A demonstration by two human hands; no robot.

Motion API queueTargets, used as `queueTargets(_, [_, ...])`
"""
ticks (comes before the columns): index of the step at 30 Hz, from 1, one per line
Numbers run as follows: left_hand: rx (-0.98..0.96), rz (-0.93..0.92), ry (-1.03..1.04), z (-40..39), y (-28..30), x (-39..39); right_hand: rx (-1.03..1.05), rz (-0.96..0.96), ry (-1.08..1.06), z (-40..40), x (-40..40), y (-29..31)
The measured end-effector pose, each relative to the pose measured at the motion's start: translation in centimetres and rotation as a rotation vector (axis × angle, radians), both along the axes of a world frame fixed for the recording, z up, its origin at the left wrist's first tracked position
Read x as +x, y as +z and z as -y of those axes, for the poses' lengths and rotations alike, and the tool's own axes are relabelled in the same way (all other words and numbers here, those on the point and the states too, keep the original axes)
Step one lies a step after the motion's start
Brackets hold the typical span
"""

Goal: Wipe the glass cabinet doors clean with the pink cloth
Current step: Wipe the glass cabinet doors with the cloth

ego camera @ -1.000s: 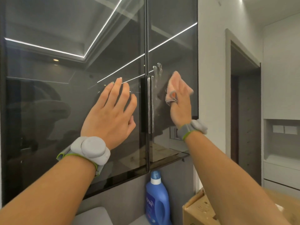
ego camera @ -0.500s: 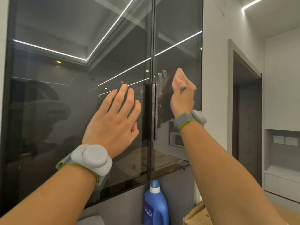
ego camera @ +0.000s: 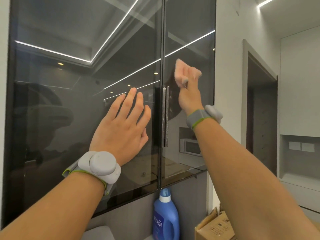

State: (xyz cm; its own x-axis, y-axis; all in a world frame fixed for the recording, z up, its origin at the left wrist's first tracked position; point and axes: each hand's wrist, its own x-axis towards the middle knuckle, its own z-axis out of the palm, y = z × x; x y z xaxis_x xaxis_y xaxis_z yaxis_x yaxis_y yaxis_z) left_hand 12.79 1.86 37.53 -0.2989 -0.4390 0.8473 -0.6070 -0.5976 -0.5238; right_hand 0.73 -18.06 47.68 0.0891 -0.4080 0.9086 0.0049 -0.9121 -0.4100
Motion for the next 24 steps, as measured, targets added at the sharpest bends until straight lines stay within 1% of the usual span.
queueTargets(2, [-0.002, -0.004, -0.006, 0.0, -0.1, 0.1, -0.173, -0.064, -0.026, -0.7, 0.7, 1.3])
queueTargets(3, [-0.002, -0.002, -0.008, 0.0, -0.1, 0.1, -0.266, -0.106, -0.024, -0.6, 0.7, 0.8])
queueTargets(5, [0.003, 0.006, -0.013, 0.0, 0.0, 0.1, -0.397, -0.214, -0.063, 0.4, -0.1, -1.6])
queueTargets(6, [0.002, 0.004, -0.013, -0.1, 0.0, 0.1, -0.420, -0.274, -0.095, 1.1, -0.8, -2.9])
queueTargets(8, [-0.002, 0.004, -0.006, 0.1, -0.2, 0.1, -0.382, -0.304, -0.132, 2.1, -2.0, -3.4])
queueTargets(11, [-0.002, 0.018, -0.012, 0.3, -0.4, 0.1, -0.265, -0.276, -0.242, 1.6, -1.7, -1.2])
queueTargets(13, [-0.016, 0.018, -0.019, 0.2, -0.4, 0.2, -0.242, -0.325, -0.233, 0.9, -1.1, -1.1])
queueTargets(16, [-0.018, 0.014, -0.010, 0.3, -0.2, 0.2, -0.389, -0.317, -0.145, 0.4, -1.0, -3.3])
queueTargets(19, [-0.018, 0.011, -0.015, 0.2, -0.2, 0.0, -0.387, -0.312, -0.064, 0.3, -1.3, -6.6])
queueTargets(24, [-0.007, 0.004, -0.007, 0.0, -0.1, -0.1, -0.468, -0.363, -0.088, 1.2, -1.4, -10.9])
